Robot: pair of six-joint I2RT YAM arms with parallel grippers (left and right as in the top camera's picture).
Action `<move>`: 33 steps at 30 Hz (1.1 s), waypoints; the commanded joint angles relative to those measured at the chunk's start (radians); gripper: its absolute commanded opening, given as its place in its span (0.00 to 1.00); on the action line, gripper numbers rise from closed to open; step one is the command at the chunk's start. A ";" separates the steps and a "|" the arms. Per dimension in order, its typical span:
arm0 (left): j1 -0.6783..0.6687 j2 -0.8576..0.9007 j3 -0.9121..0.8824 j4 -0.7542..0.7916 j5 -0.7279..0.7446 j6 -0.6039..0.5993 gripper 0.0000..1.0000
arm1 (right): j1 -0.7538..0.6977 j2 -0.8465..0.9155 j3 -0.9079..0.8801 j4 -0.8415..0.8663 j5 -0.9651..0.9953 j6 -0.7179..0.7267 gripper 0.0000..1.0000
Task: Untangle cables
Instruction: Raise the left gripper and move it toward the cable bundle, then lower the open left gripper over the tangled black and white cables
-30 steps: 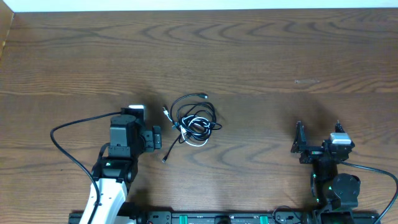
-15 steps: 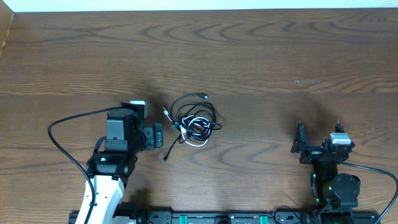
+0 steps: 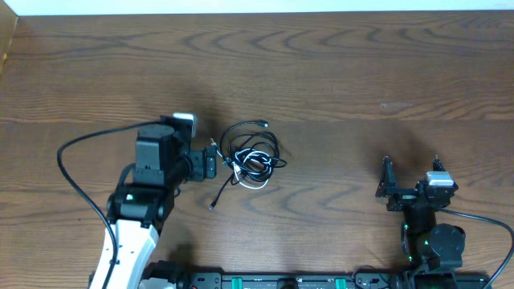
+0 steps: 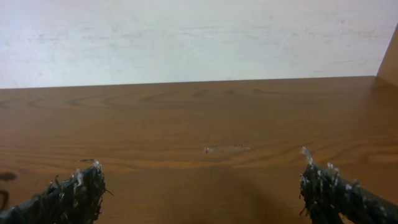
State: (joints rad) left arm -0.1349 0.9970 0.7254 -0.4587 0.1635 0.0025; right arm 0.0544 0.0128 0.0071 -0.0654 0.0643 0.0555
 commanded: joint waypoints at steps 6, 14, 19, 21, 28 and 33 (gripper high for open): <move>-0.009 0.201 0.171 -0.013 0.106 -0.004 0.91 | -0.004 -0.005 -0.002 -0.003 0.005 -0.012 0.99; -0.009 0.279 0.196 -0.023 0.106 -0.004 0.91 | -0.004 -0.005 -0.002 -0.003 0.005 -0.012 0.99; -0.009 0.283 0.195 -0.021 0.106 -0.004 0.91 | -0.004 -0.005 -0.002 -0.003 0.005 -0.012 0.99; -0.009 0.283 0.195 -0.021 0.106 -0.004 0.91 | -0.004 -0.005 -0.002 -0.003 0.005 -0.012 0.99; -0.009 0.283 0.195 -0.023 0.106 -0.004 0.91 | -0.004 -0.005 -0.002 -0.003 0.005 -0.012 0.99; -0.009 0.283 0.195 -0.023 0.106 -0.004 0.91 | -0.004 -0.005 -0.002 -0.003 0.005 -0.012 0.99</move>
